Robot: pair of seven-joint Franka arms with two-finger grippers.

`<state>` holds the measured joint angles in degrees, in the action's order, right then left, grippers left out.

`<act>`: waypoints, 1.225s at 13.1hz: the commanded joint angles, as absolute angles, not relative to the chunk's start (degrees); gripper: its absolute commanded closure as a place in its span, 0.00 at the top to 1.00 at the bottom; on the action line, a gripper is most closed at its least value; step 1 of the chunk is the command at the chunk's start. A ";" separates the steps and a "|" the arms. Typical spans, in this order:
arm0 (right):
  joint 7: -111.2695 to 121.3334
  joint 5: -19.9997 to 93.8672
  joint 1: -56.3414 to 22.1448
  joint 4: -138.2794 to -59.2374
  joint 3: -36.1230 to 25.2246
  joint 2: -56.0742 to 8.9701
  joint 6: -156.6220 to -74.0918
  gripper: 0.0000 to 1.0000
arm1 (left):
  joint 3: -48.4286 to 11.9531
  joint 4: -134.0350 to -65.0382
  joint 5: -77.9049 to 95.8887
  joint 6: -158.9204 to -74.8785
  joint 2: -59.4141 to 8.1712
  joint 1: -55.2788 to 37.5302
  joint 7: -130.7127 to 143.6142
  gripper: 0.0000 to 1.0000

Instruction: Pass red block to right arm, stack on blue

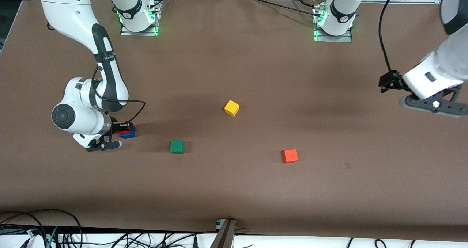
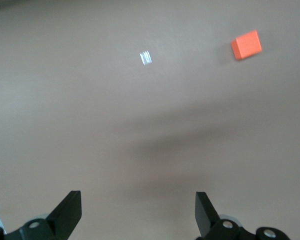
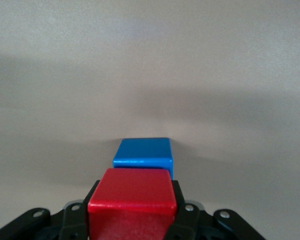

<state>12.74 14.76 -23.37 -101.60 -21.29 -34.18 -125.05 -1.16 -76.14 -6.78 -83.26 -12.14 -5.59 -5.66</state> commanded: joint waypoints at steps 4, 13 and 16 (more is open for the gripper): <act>11.87 13.54 -24.08 -104.41 -21.71 -32.26 -127.00 0.08 | 2.73 -100.62 -3.78 -98.78 4.83 -5.11 -6.06 1.00; 12.57 13.01 -23.99 -102.58 -22.32 -28.49 -123.15 1.00 | -2.72 -99.58 -3.78 -97.03 3.78 -0.88 -5.80 1.00; 12.39 10.11 -23.91 -96.09 -23.90 -26.90 -114.12 1.00 | -2.64 -99.32 -3.78 -96.94 3.69 -0.79 -5.89 1.00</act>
<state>12.74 11.94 -23.50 -99.52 -22.43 -28.79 -119.87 -2.09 -99.33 -4.48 -96.93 3.30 -1.60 -5.82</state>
